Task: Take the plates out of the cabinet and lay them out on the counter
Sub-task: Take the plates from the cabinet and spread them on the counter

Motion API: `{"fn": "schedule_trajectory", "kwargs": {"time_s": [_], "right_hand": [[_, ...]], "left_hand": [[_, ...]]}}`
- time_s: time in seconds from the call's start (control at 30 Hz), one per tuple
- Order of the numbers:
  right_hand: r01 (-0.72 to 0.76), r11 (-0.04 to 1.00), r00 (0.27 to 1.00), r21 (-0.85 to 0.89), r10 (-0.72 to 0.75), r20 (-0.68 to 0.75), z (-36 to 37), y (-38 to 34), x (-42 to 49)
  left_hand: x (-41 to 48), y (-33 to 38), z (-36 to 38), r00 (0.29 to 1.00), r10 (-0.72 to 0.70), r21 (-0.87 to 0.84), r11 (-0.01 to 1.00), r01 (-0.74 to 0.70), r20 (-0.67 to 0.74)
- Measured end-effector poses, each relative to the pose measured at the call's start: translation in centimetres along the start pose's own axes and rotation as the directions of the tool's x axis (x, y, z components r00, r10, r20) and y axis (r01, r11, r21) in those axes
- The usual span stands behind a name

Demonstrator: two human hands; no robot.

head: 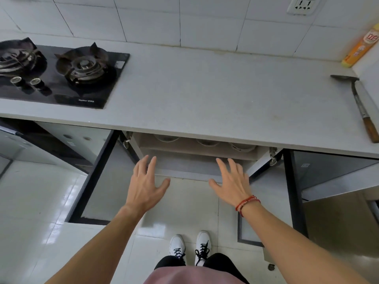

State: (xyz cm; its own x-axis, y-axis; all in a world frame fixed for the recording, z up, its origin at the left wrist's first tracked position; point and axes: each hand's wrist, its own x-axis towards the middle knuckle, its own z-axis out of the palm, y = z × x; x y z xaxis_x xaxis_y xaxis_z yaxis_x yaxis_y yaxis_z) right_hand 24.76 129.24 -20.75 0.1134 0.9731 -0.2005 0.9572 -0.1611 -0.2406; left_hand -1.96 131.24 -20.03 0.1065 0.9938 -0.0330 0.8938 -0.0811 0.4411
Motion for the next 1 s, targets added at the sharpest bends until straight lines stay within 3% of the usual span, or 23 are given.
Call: {"fn": "schedule_trajectory", "kwargs": {"time_s": [0.5,1.0], "right_hand": [[0.184,0.981,0.982,-0.059,-0.181,0.048,2.8,-2.5,6.2],[0.16,0.985,0.987,0.065,-0.161,0.021,22.3,-1.0,23.2]], "left_hand": [[3.1,-3.1,1.6,0.999,-0.045,0.09,0.995,0.045,0.001],[15.5,-16.3,22.5,0.98,-0.199,-0.204,0.96,0.191,-0.018]]}}
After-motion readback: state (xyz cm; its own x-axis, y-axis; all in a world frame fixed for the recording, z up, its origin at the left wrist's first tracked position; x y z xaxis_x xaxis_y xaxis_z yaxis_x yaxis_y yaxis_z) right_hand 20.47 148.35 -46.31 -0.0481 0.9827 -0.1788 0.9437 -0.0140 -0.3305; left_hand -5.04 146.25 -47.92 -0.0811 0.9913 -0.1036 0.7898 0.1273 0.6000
